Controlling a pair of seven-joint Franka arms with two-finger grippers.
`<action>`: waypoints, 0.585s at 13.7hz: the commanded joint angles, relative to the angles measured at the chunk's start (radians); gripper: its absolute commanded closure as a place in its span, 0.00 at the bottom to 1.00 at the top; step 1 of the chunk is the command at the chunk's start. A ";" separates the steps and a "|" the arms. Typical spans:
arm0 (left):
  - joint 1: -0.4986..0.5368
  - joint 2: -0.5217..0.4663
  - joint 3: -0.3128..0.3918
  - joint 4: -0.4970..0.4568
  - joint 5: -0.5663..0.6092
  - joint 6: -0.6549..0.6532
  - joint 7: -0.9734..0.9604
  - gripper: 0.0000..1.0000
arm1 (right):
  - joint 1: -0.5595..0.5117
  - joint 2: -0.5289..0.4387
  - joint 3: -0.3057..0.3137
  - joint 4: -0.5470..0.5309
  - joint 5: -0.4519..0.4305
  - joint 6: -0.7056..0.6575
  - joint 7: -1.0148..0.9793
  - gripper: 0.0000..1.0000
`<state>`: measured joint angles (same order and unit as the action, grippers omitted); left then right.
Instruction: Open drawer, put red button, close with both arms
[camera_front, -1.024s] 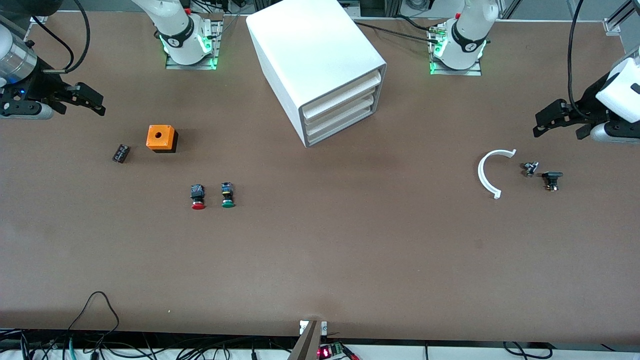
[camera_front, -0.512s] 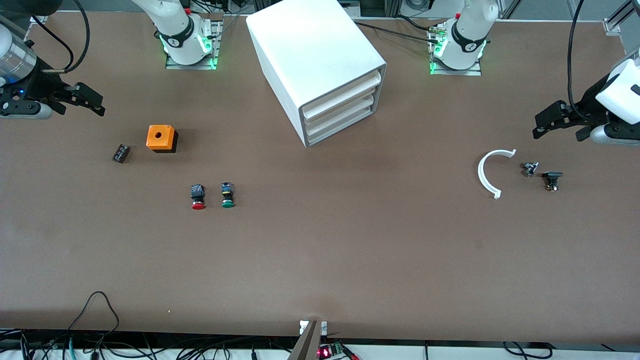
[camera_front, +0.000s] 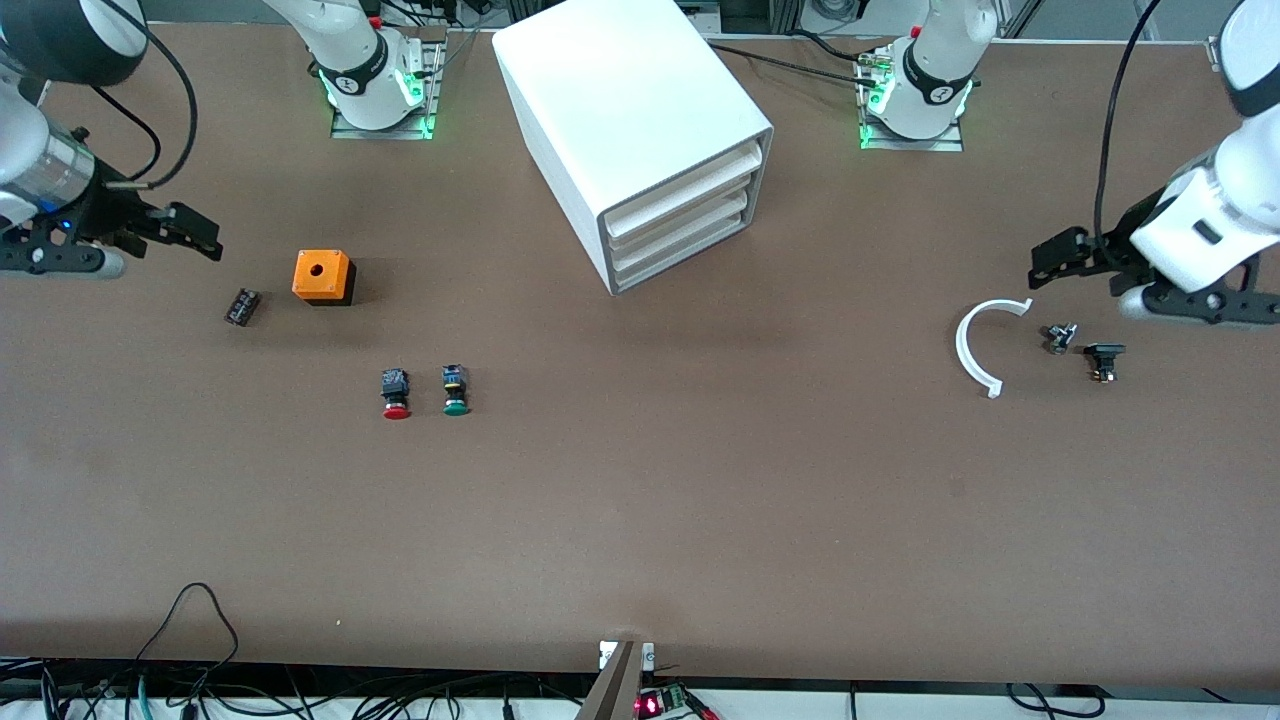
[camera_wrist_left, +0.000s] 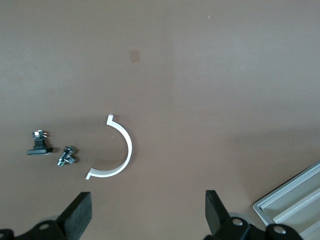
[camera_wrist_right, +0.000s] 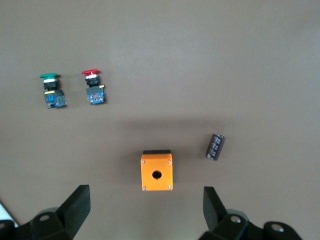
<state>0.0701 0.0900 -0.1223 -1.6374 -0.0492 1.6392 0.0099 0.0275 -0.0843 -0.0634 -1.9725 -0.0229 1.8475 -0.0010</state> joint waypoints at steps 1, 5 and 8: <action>-0.009 0.049 -0.005 -0.001 -0.038 -0.018 0.024 0.00 | 0.000 0.070 0.004 0.030 0.050 0.047 -0.010 0.00; -0.029 0.137 -0.005 -0.005 -0.112 -0.001 0.030 0.00 | 0.029 0.199 0.008 0.030 0.118 0.206 -0.010 0.00; -0.076 0.235 -0.005 -0.024 -0.156 0.014 0.033 0.00 | 0.067 0.290 0.008 0.030 0.107 0.307 -0.002 0.00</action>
<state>0.0343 0.2605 -0.1325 -1.6608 -0.1663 1.6404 0.0196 0.0717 0.1423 -0.0520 -1.9690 0.0752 2.1141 -0.0018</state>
